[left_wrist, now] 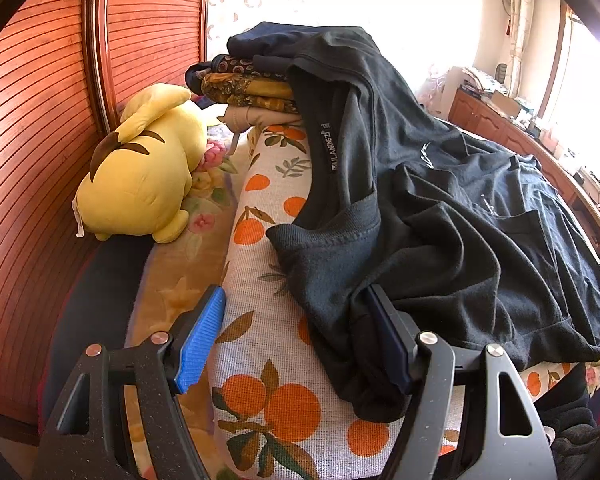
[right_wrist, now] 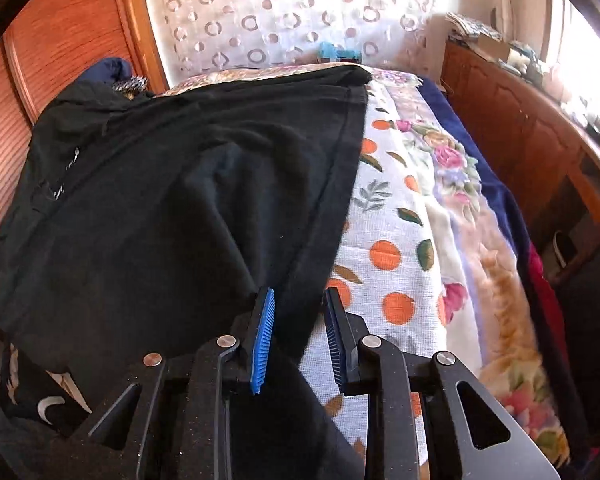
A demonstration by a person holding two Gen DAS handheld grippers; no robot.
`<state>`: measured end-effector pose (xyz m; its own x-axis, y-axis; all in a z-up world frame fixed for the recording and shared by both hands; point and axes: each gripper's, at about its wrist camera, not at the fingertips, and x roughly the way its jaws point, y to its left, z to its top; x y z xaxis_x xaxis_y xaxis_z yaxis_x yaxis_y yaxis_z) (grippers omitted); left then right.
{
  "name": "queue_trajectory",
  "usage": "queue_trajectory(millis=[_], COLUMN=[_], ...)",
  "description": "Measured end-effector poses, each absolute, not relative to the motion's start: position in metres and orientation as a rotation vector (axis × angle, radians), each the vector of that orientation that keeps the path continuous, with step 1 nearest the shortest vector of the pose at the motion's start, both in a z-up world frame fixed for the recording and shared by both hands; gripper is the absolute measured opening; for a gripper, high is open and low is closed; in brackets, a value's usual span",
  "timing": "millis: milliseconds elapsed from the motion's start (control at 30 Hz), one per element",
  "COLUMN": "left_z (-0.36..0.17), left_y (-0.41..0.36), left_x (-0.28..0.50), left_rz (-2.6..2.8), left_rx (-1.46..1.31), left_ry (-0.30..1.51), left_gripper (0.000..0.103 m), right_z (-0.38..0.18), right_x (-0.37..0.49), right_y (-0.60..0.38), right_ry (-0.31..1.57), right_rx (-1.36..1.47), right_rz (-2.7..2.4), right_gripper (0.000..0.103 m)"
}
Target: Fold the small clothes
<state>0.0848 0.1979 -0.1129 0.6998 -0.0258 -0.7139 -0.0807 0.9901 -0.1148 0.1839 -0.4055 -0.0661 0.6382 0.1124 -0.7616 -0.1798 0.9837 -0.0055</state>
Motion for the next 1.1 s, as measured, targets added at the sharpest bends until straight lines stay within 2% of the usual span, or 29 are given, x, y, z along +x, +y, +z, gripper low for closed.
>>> queue_trajectory(millis=[67,233,433,600,767,867,1100], left_z=[-0.113,-0.113,-0.111,-0.083,-0.045,-0.026,-0.004], left_y=[0.198,0.199,0.201,0.201,0.203,0.202,0.195], left_x=[0.085,0.084,0.083,0.071,0.073,0.086,0.145], left_rz=[0.030,0.024,0.025,0.020,0.039,0.044,0.010], left_rx=[-0.143,-0.149,-0.149,-0.121,-0.079,-0.058,-0.036], left_ry=[0.795,0.791,0.785,0.732,0.682,0.653,0.623], left_gripper=[0.072,0.072,0.072,0.072,0.072,0.072,0.072], right_z=[-0.069,-0.055,-0.035,-0.033,-0.004,0.009,0.026], right_x=[0.175,0.175,0.189,0.191,0.188,0.199,0.252], right_y=[-0.392,-0.396,-0.435,-0.433,-0.424,-0.404,-0.338], right_ry=[0.858,0.833,0.826,0.793,0.682,0.653,0.616], right_rx=[-0.120,-0.198,-0.134,-0.096,-0.100,-0.122,-0.151], right_rz=[0.188,0.115,0.061,0.129,0.188,0.225,0.388], right_gripper=[0.007,0.004,0.004,0.004,0.033,0.039,0.040])
